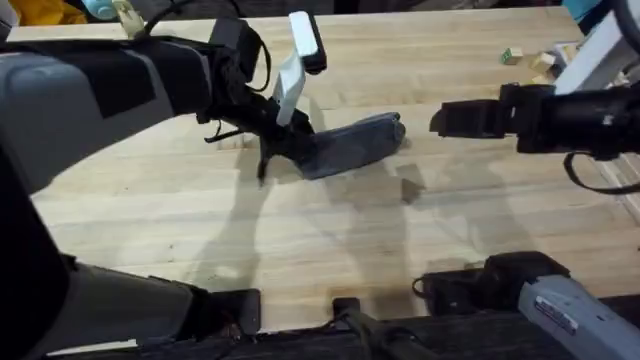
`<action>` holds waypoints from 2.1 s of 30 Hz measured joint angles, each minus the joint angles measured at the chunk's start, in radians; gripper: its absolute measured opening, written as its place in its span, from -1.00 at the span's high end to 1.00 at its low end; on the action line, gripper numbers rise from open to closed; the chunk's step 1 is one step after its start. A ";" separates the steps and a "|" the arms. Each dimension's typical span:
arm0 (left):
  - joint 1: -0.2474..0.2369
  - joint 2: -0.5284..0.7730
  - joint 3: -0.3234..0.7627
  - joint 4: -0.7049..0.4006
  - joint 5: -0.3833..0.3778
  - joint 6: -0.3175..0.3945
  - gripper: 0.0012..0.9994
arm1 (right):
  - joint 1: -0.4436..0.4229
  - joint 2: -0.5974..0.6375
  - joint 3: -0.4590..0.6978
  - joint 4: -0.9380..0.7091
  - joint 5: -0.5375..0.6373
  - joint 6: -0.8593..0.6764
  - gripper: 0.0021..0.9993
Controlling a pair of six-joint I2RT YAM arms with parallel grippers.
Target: Unzip the bag, pick up the pens from the table one at a time and place them inside, then zip the bag closed.
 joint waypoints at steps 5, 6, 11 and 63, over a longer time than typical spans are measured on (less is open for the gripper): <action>0.000 0.000 0.000 0.000 0.000 0.000 0.92 | 0.000 0.055 0.000 -0.003 0.000 0.018 -1.00; 0.000 0.000 0.000 0.000 0.000 0.000 0.92 | 0.000 0.070 0.000 -0.003 0.000 0.019 -1.00; 0.000 0.000 0.000 0.000 0.000 0.000 0.92 | 0.000 0.148 0.000 0.003 0.000 0.022 -1.00; 0.000 0.000 0.000 0.000 0.000 0.000 0.92 | 0.131 0.636 0.000 0.312 0.019 0.022 0.30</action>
